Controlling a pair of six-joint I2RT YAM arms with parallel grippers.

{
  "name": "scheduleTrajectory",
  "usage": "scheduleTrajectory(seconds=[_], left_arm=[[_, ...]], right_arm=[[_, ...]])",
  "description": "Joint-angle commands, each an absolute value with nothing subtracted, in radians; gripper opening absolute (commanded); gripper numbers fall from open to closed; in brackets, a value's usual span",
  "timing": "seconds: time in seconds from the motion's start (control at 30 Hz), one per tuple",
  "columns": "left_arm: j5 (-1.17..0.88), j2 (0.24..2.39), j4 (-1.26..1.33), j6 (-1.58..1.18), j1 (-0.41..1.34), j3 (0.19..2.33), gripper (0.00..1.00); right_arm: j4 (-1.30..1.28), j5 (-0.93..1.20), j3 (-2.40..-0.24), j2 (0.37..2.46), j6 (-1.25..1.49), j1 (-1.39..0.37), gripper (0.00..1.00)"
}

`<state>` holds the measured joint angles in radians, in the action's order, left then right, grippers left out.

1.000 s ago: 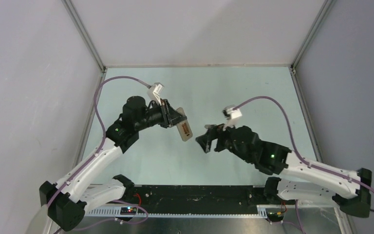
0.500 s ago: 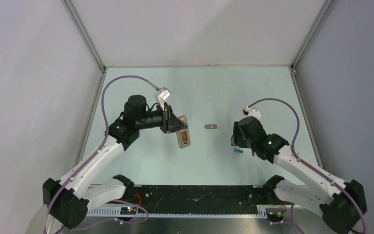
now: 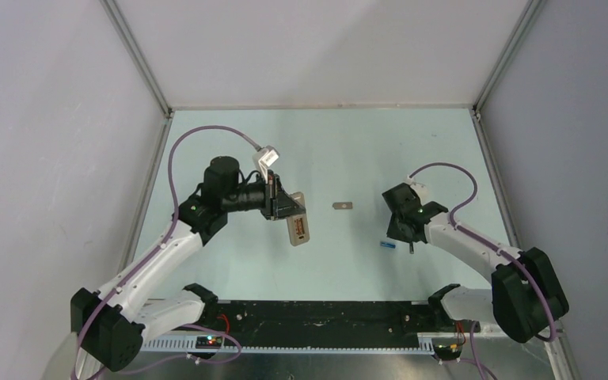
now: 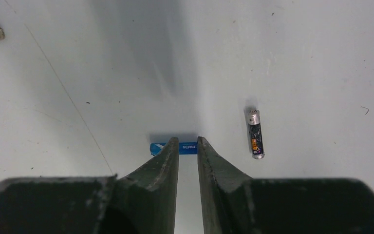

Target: Load the batteries into the remote control

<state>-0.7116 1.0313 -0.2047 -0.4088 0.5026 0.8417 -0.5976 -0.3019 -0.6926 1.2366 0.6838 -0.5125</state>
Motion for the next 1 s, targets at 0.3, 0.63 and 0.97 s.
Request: scheduleTrajectory(seconds=[0.3, 0.63, 0.97], left_arm=[[-0.710, 1.015, -0.178, -0.400, 0.497, 0.817, 0.00], [-0.678, 0.992, -0.178, -0.369, 0.497, 0.807, 0.00], [-0.672, 0.961, -0.179, -0.350, 0.497, 0.791, 0.00]], right_arm=[[-0.546, -0.263, -0.588, 1.107, 1.181, -0.504, 0.50], [-0.549, -0.161, -0.531, 1.112, 1.610, -0.504, 0.45], [-0.647, -0.228, -0.531, 1.131, 1.874, -0.508, 0.39]])
